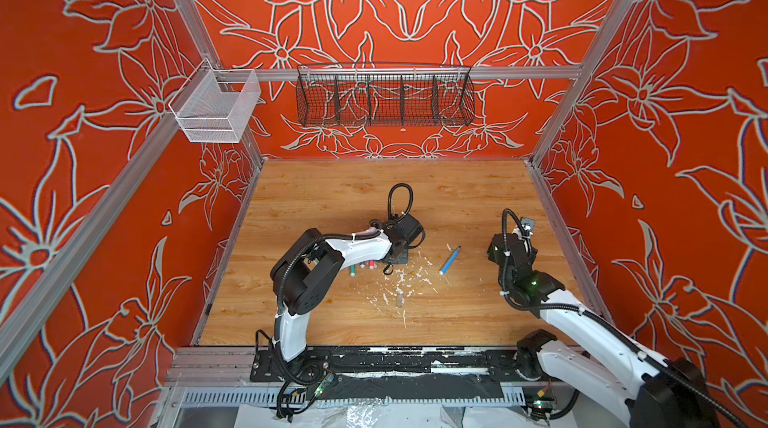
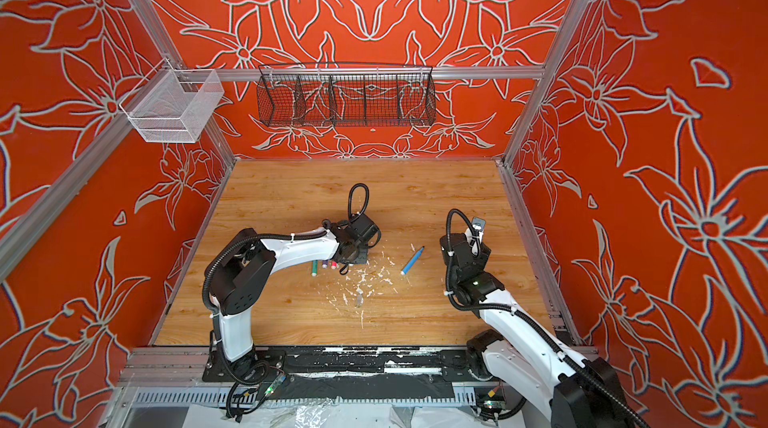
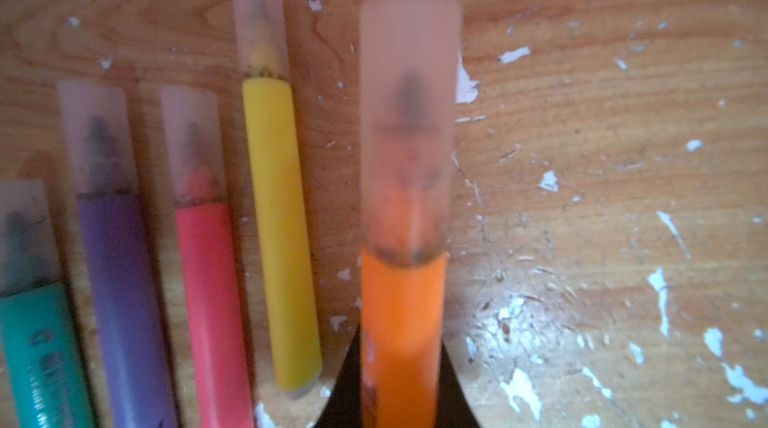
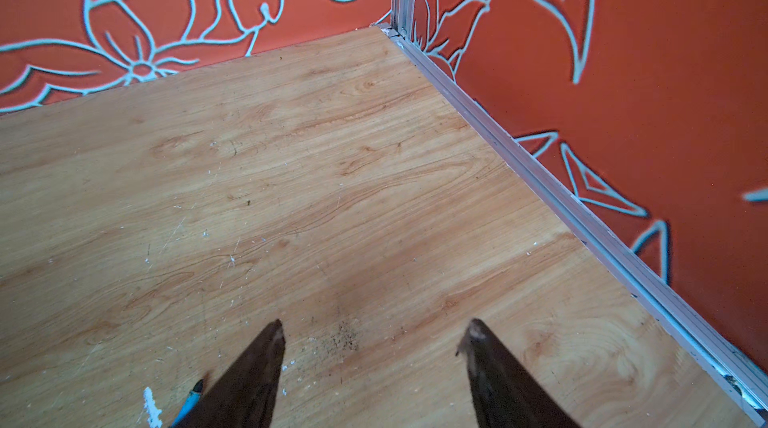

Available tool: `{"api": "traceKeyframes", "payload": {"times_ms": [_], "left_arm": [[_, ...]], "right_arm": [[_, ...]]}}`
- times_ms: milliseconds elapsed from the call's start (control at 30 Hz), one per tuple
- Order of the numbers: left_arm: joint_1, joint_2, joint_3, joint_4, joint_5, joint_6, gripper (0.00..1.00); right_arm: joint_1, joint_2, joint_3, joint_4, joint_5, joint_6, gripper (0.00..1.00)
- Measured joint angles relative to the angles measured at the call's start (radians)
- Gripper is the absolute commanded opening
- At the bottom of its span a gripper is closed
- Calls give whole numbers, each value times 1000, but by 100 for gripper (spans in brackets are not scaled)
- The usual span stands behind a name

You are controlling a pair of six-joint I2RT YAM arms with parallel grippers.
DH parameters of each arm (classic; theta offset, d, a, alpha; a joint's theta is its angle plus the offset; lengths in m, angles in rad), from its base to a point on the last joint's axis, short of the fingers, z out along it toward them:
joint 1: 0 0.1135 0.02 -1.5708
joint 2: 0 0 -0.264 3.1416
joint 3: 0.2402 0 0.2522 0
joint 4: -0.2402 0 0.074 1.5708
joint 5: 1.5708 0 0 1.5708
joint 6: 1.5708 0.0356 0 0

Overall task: Insert the pens into the pen caps
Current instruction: 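Lay the capped orange highlighter down with the left gripper while the right arm retracts, then move the open left gripper over the blue marker and close on it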

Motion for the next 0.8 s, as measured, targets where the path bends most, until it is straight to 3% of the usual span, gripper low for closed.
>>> {"api": "traceKeyframes", "payload": {"times_ms": [333, 600, 800], "left_arm": [[-20, -7, 24, -17, -7, 9, 31], [-143, -55, 87, 12, -23, 109, 37], [-202, -35, 146, 58, 42, 203, 40]], "right_arm": [[-8, 0, 0, 2, -2, 0, 71], [-48, -11, -4, 3, -35, 8, 71], [-133, -11, -5, 2, -111, 25, 70]]}}
